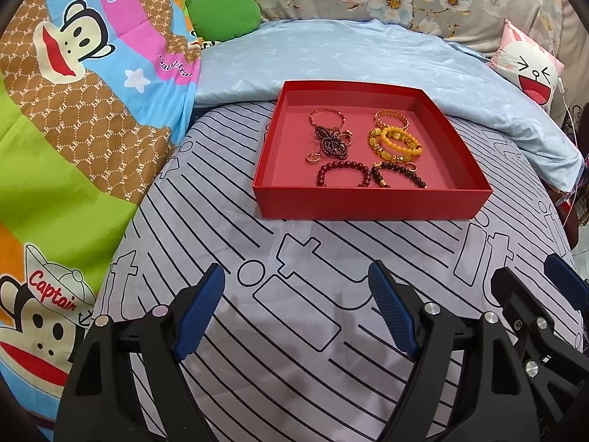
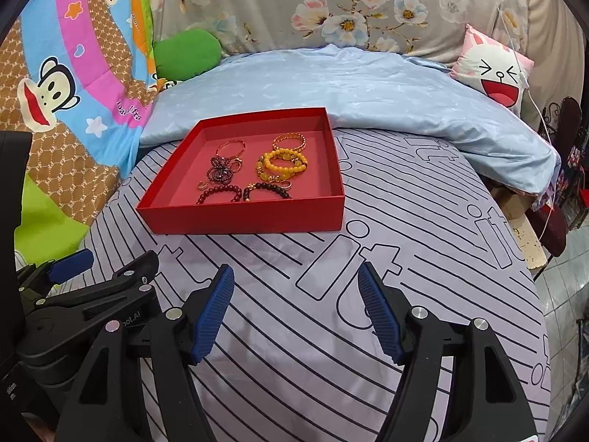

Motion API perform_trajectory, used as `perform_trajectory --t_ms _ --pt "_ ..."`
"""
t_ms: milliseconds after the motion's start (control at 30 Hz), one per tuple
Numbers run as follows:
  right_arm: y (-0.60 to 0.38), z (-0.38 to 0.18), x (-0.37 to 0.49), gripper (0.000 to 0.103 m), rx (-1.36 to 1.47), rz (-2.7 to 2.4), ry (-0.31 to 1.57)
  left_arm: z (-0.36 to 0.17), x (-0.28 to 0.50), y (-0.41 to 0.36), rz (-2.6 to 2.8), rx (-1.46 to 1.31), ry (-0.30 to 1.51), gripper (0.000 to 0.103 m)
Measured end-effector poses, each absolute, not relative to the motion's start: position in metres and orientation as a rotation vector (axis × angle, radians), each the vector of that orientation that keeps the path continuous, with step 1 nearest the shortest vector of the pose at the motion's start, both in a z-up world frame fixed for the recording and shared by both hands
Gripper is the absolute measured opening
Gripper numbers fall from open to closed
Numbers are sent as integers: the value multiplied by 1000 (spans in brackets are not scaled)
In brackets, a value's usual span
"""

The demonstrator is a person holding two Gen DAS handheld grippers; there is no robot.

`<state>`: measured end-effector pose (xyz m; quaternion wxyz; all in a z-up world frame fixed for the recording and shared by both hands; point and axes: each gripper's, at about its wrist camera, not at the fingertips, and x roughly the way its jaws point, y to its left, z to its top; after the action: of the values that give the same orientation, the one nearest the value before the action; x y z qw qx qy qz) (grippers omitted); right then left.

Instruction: Organize jewelry

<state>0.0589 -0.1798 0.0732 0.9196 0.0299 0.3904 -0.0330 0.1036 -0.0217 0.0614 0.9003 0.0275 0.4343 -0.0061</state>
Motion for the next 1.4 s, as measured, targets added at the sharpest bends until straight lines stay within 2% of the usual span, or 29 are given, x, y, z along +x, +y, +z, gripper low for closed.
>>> perform_trajectory --t_ms 133,267,600,633,667,700,1400 --pt "-182 73 59 74 65 -84 800 62 104 -21 -13 51 898 76" --pt "-186 73 60 84 70 -96 802 61 105 -20 -7 48 900 77" --pt "-188 70 65 87 63 -100 819 58 108 -20 2 62 904 77" --pt "-188 69 65 88 62 -108 821 58 108 -20 5 64 903 77" --pt "-190 69 66 96 62 -119 819 58 108 -20 8 64 902 77" --pt "-191 69 66 97 66 -118 815 58 109 -19 6 61 903 80" --pt "-191 65 70 97 52 -125 825 54 113 -20 27 89 907 81"
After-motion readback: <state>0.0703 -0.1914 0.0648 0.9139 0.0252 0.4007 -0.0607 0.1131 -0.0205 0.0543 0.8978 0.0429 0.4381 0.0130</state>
